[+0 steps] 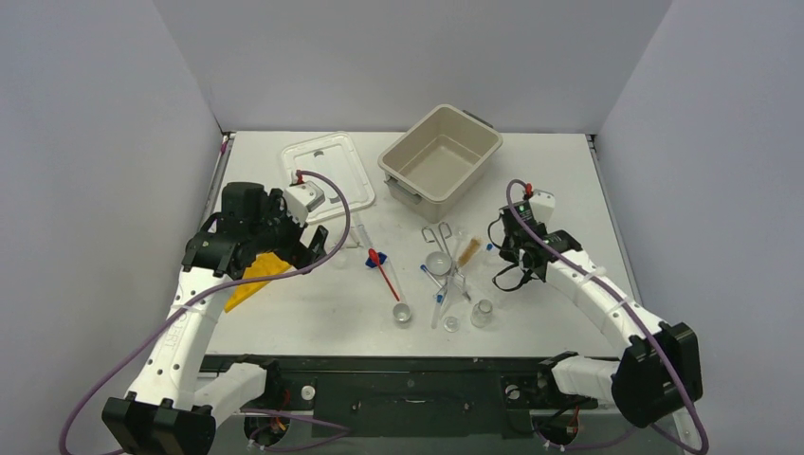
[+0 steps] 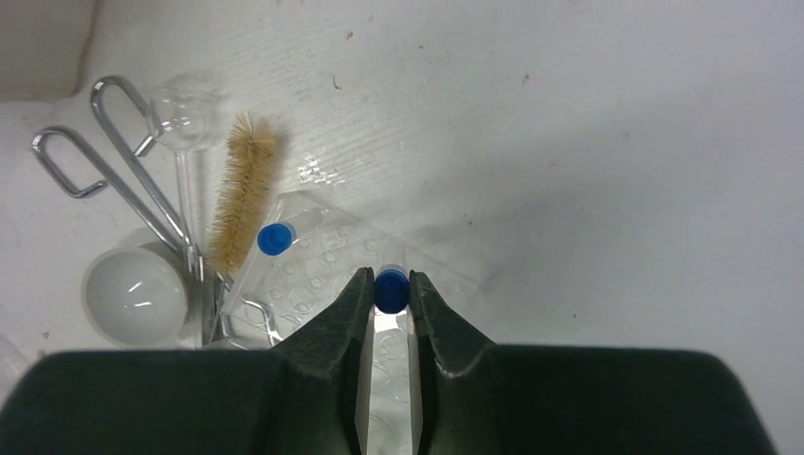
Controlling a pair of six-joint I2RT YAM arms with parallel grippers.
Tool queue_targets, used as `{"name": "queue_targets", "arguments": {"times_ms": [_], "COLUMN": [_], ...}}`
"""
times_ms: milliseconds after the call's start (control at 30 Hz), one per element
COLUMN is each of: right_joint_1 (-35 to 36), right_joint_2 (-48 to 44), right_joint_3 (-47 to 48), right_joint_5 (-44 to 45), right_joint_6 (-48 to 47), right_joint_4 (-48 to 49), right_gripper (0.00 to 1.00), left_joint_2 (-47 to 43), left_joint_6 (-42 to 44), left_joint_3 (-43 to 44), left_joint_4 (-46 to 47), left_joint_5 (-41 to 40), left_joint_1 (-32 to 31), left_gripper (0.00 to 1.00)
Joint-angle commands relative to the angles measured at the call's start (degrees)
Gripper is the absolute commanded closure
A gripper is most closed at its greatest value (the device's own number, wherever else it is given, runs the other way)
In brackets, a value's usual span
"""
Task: Organize the chemistry lab equipment
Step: Insert the test tube into the slot of the test tube rack.
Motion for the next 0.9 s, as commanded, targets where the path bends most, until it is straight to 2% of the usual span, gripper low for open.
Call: {"name": "queue_targets", "arguments": {"times_ms": [0, 400, 867], "right_joint_1": [0.23, 3.04, 3.12], "right_joint_2": [-5.57, -5.78, -0.82], "right_joint_3": [3.11, -3.24, -3.73], "right_joint_5": [0.49, -2.33, 1.50], "right_joint_6": [0.72, 3.20, 2.24], "right_joint_4": [-3.02, -1.02, 1.09], "right_gripper": [1.00, 1.00, 1.00], "left_joint_2": [-0.65, -0.29, -1.36], "left_joint_6": [0.14, -0.14, 0.80], "left_joint_3": [0.46, 0.65, 0.21], "left_joint_4": [1.96, 2.34, 1.81], "left_joint_5": [0.04, 0.24, -0.31], "left_joint_1": [0.15, 0.14, 0.16], "left_gripper": [0.03, 0.03, 0.03]}}
